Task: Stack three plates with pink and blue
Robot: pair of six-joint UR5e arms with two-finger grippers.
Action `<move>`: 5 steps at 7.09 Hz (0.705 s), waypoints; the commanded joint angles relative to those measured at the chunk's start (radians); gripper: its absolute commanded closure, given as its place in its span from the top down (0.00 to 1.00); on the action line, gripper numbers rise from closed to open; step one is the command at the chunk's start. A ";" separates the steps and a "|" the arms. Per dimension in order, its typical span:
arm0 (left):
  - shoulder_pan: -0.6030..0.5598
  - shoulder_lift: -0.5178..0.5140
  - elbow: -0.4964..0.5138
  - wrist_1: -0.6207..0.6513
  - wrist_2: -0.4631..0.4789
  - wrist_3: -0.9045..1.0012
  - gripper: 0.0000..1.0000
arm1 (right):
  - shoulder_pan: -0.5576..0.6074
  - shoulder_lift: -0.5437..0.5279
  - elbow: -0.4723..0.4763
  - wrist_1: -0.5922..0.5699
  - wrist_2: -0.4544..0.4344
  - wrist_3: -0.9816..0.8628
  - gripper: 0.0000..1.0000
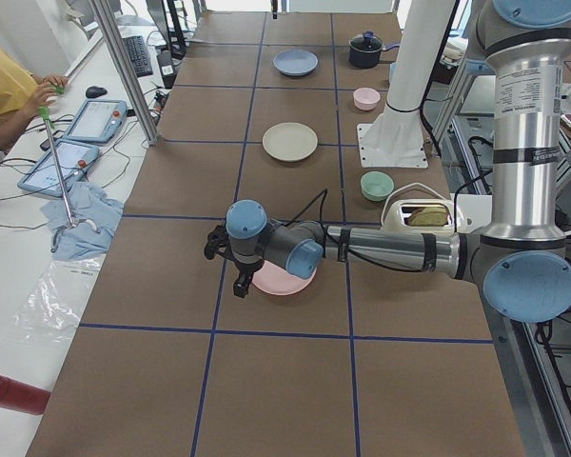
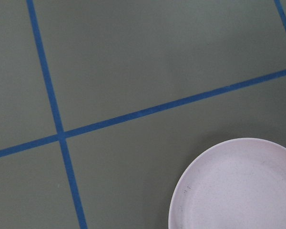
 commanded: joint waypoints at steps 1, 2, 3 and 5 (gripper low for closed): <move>0.089 -0.047 0.076 -0.002 0.002 -0.099 0.99 | -0.002 -0.001 0.000 0.001 0.001 -0.001 1.00; 0.184 -0.063 0.105 -0.010 0.008 -0.109 0.99 | -0.003 -0.001 0.000 0.001 0.001 -0.003 1.00; 0.192 -0.063 0.138 -0.072 0.016 -0.112 0.98 | -0.006 -0.003 0.000 0.001 0.003 -0.003 1.00; 0.194 -0.064 0.169 -0.099 0.016 -0.119 0.59 | -0.009 -0.004 0.000 0.002 0.003 -0.004 1.00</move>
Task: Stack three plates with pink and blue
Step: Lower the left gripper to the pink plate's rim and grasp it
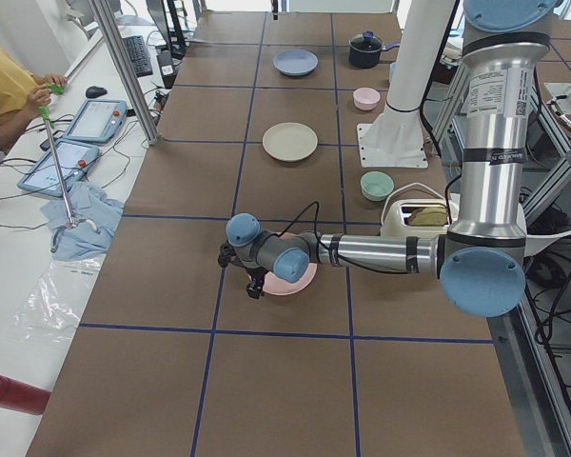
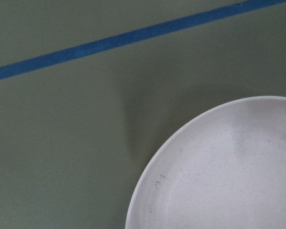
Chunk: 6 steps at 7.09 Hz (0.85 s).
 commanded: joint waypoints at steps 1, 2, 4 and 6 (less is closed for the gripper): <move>0.007 -0.002 0.027 -0.017 0.001 -0.015 0.42 | -0.007 -0.001 0.000 -0.001 0.000 -0.001 1.00; 0.007 -0.002 0.032 -0.018 0.001 -0.017 0.34 | -0.007 -0.001 0.000 -0.001 0.000 -0.004 1.00; 0.009 -0.002 0.041 -0.018 0.003 -0.015 0.34 | -0.009 -0.001 0.000 0.001 0.000 -0.004 1.00; 0.010 -0.002 0.044 -0.020 0.003 -0.015 0.22 | -0.010 -0.001 0.000 -0.001 0.000 -0.004 1.00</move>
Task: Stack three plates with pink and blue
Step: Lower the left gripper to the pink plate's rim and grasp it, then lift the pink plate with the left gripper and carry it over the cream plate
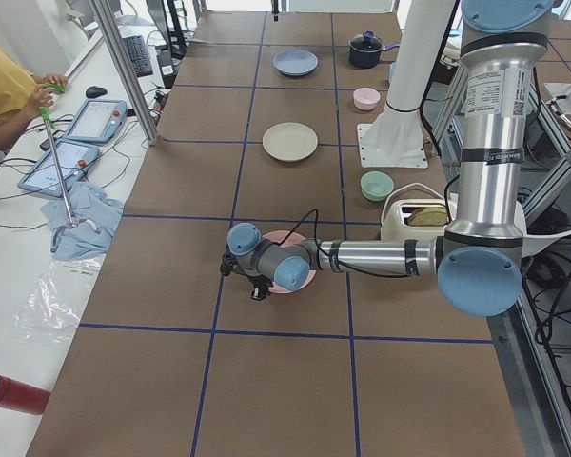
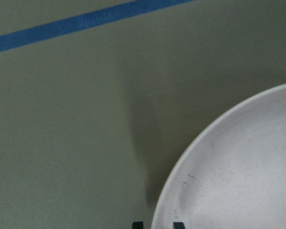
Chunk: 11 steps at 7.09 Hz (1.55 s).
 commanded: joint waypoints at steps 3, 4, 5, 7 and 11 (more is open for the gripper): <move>-0.001 -0.021 -0.092 0.018 -0.077 -0.026 0.00 | -0.001 0.002 0.002 0.000 0.009 -0.002 1.00; -0.001 -0.067 -0.144 0.045 -0.140 -0.149 0.00 | -0.001 0.003 0.006 0.000 0.026 0.001 1.00; -0.001 -0.130 -0.184 0.054 -0.149 -0.279 0.00 | -0.001 0.003 0.009 0.000 0.026 0.003 1.00; 0.101 -0.275 -0.250 0.051 -0.185 -0.567 0.00 | -0.002 0.008 0.009 0.000 0.026 0.003 1.00; 0.333 -0.495 -0.174 0.045 -0.064 -0.808 0.00 | -0.007 -0.003 0.002 0.060 0.028 0.001 1.00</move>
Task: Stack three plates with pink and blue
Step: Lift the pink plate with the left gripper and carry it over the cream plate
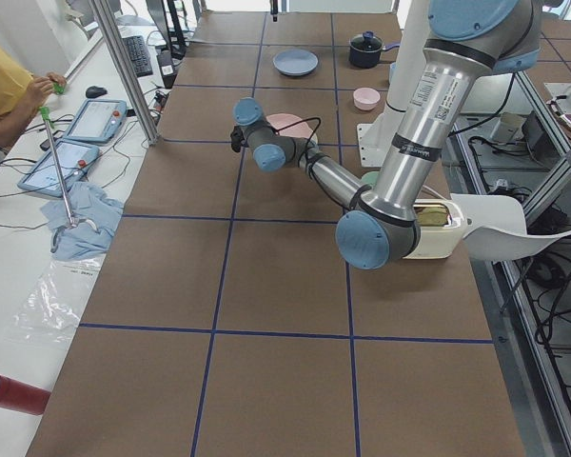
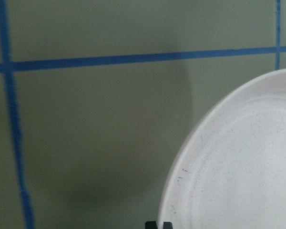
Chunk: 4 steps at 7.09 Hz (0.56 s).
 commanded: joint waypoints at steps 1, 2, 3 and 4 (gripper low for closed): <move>0.087 -0.061 0.040 -0.008 0.072 -0.053 0.00 | -0.001 -0.012 -0.004 0.042 0.011 0.005 1.00; 0.115 -0.079 0.043 -0.005 0.082 -0.059 0.00 | -0.001 -0.013 -0.004 0.042 0.028 0.007 1.00; 0.126 -0.096 0.054 -0.005 0.084 -0.058 0.00 | -0.013 -0.012 0.001 0.044 0.037 0.007 1.00; 0.132 -0.116 0.087 -0.008 0.084 -0.056 0.16 | -0.046 -0.013 -0.001 0.047 0.040 0.008 1.00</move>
